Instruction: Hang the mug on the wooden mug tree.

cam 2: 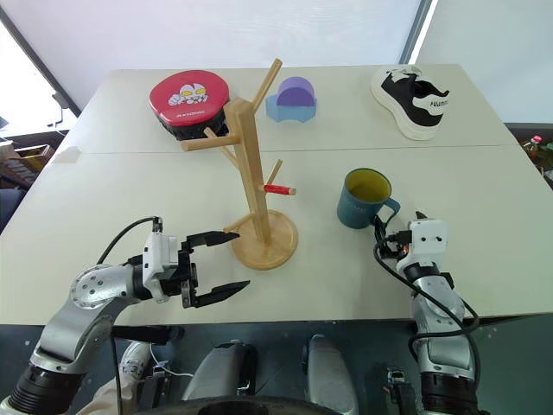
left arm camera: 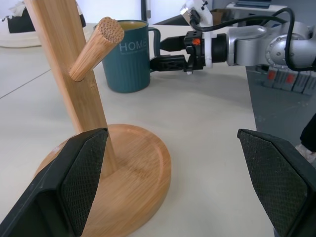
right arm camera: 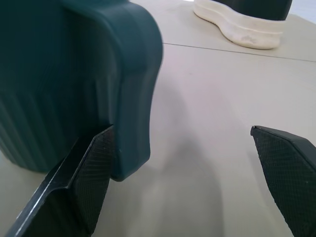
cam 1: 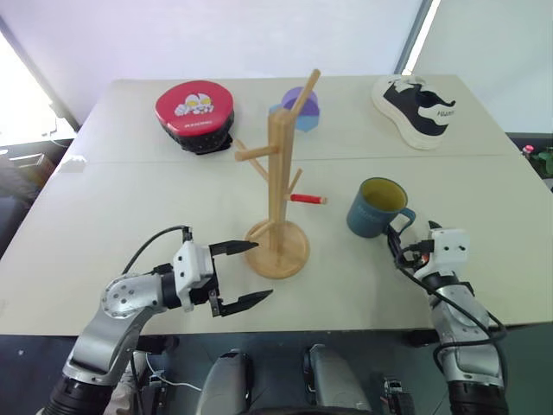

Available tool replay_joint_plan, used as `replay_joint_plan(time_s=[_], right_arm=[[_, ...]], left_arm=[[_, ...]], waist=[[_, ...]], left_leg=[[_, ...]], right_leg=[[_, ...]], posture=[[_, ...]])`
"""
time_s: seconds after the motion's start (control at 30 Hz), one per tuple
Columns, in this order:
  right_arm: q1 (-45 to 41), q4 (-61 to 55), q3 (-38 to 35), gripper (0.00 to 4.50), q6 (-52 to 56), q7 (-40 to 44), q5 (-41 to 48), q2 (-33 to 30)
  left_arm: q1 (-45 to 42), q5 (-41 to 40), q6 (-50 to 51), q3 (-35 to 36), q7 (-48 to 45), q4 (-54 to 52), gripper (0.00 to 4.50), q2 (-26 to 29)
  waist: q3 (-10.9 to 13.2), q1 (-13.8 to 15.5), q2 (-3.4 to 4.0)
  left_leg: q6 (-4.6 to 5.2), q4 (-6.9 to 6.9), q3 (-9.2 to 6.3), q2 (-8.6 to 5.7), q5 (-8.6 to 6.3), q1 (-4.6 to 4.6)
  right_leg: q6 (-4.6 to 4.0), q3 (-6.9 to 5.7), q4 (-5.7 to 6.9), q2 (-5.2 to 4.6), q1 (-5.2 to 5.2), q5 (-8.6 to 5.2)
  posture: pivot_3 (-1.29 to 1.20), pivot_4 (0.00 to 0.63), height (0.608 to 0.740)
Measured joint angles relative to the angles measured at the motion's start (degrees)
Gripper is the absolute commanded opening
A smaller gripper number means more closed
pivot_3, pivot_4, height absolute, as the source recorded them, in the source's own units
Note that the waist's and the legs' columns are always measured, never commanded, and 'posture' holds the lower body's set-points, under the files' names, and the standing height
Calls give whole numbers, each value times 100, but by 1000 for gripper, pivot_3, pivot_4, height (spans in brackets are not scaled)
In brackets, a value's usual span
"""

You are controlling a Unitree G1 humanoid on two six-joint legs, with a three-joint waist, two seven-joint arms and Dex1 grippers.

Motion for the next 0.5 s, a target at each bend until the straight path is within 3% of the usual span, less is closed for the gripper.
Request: replay_joint_plan(time_s=[0.2,0.23,0.43,0.5], right_arm=[[-59,17,46,290,1,199,116,2],[-66,15,53,44,1,212,119,7],[26,-139,70,44,31,467,274,-69],[179,-424,203,44,30,739,203,-415]], left_arm=[[-5,-3,4,-50,100,-10,4500,10],[3,-3,4,-50,118,-17,4500,11],[115,-1,2,-48,238,-88,4500,17],[127,1,-5,-39,277,-86,4500,18]], waist=[[0,-1,0],[0,-2,0],[0,2,0],[0,4,2]], left_leg=[[0,0,0,0,0,1],[0,1,0,0,0,0],[0,2,0,0,0,0],[0,3,1,0,0,0]], right_leg=[[2,1,2,1,0,1],[3,1,2,1,0,2],[2,1,4,0,0,1],[2,2,4,-1,0,1]], posture=[[0,150,735],[0,150,735],[0,150,735],[0,150,735]])
